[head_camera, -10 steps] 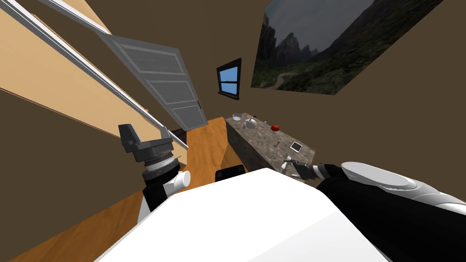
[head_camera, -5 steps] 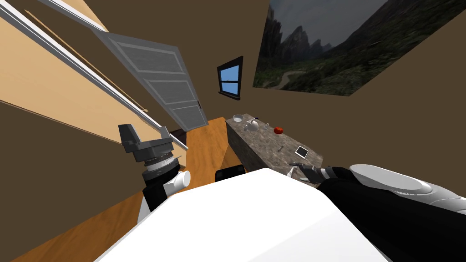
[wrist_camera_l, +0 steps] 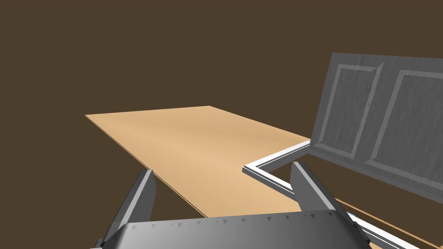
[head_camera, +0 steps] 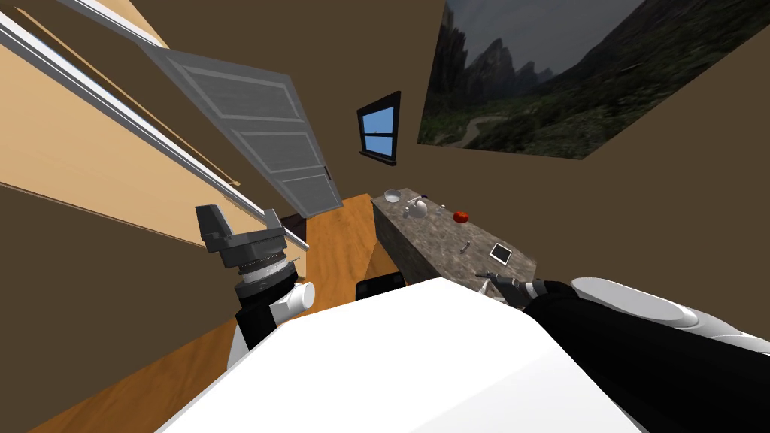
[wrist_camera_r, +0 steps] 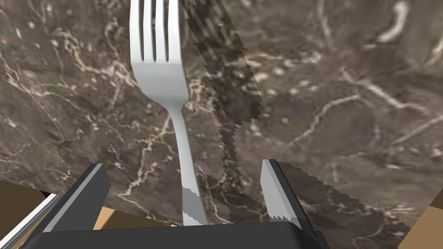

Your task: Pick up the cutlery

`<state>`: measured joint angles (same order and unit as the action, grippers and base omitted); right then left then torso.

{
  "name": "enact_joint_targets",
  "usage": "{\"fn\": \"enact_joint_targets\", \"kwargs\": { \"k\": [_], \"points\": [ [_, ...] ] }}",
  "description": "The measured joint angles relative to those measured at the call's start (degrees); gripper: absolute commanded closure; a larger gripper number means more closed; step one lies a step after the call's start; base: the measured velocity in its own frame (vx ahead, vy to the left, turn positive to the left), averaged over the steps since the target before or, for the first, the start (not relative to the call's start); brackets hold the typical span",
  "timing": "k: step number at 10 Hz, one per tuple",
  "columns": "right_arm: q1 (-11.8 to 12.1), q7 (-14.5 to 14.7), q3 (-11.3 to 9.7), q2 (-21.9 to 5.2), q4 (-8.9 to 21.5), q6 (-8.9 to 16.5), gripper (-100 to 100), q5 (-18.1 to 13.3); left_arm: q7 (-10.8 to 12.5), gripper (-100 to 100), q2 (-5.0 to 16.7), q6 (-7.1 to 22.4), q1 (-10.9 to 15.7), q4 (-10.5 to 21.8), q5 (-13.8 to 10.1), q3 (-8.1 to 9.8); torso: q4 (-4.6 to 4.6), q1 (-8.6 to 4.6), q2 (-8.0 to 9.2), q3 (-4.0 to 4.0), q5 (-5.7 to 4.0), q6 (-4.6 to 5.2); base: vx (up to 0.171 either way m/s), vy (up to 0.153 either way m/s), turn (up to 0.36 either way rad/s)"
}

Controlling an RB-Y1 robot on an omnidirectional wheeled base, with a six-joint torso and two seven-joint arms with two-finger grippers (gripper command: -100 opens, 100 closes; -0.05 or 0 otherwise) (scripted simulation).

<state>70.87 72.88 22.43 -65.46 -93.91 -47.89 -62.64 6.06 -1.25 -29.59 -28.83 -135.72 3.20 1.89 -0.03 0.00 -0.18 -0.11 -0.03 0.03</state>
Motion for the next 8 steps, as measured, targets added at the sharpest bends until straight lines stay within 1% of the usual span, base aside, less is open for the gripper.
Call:
{"fn": "enact_joint_targets", "kwargs": {
  "k": [1, 5, 6, 7, 8],
  "points": [
    [-0.05, 0.09, -0.13, 0.05, 0.0, 0.13, 100, -0.06, 0.0, 0, 0.0, 0.0, 0.0, 0.0, 0.0, 0.0, 0.01, 0.02, 0.08, 0.04, 0.02, -0.01, 0.0, 0.0, 0.0],
    [-0.04, 0.14, -0.12, 0.0, -0.02, 0.08, 100, -0.1, 0.0, 0, 0.0, 0.0, 0.01, 0.0, 0.0, 0.0, 0.06, 0.03, 0.2, 0.12, 0.0, 0.02, 0.0, 0.0, 0.0],
    [-0.04, 0.14, -0.12, 0.0, -0.02, 0.09, 0, -0.09, 0.0, 0, 0.0, 0.0, 0.01, 0.0, 0.0, 0.0, 0.06, 0.03, 0.2, 0.12, -0.01, 0.02, 0.0, 0.0, 0.0],
    [-0.05, 0.14, -0.11, 0.0, -0.02, 0.09, 100, -0.09, 0.0, 0, 0.0, 0.0, 0.01, 0.0, 0.0, 0.0, 0.06, 0.02, 0.2, 0.12, -0.01, 0.03, -0.043, 0.017, 0.035],
    [0.43, -0.22, 0.87, -0.55, 0.08, -0.41, 100, 0.42, 0.0, 0, 0.0, 0.0, 0.01, 0.0, 0.0, -0.01, 0.08, 0.08, 0.31, 0.18, 0.03, 0.02, -0.084, 0.015, 0.039]
  ]
}}
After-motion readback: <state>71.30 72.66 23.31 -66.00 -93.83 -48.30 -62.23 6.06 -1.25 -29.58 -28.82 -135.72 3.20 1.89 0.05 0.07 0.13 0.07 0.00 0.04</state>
